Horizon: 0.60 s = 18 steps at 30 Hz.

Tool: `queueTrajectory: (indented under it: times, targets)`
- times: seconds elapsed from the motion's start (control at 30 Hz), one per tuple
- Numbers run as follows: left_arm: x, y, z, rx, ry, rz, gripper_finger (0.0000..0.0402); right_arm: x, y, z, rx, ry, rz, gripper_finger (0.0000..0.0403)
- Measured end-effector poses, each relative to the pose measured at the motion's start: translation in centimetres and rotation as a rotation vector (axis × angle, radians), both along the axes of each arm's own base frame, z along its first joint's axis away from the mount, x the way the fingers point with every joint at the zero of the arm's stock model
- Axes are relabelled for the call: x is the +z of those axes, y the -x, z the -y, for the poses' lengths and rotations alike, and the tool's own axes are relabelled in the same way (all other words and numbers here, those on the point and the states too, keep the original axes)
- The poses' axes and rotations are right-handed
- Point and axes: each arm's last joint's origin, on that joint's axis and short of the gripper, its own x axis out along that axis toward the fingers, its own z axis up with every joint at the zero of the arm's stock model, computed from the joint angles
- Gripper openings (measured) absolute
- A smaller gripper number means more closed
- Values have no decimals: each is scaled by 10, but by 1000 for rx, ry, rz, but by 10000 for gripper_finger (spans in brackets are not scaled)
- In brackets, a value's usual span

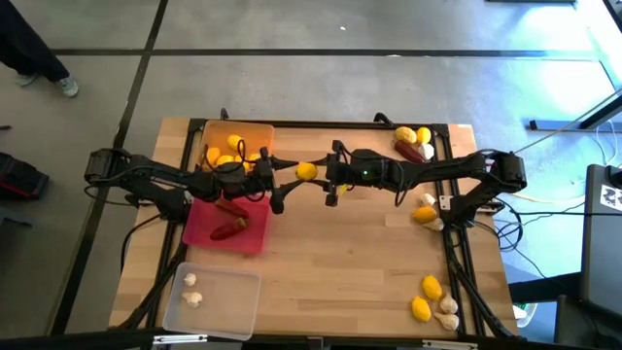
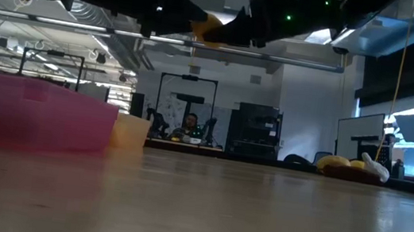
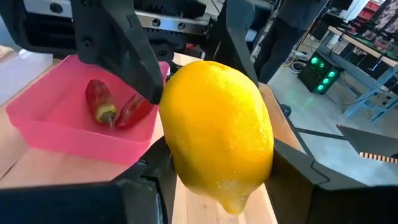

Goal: Sort produce into baskets
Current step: Put the lemon into the yellow bin

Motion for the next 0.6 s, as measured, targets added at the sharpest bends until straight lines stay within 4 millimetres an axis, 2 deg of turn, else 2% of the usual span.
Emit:
queueTrajectory:
  times: [0.2,0.6]
  targets:
    - [0,0,1,-30,-108,-38,258,-1,0,-1,20,-26,-7,177]
    - [0,0,1,-40,-104,-38,258,-1,0,-1,21,-26,-6,177]
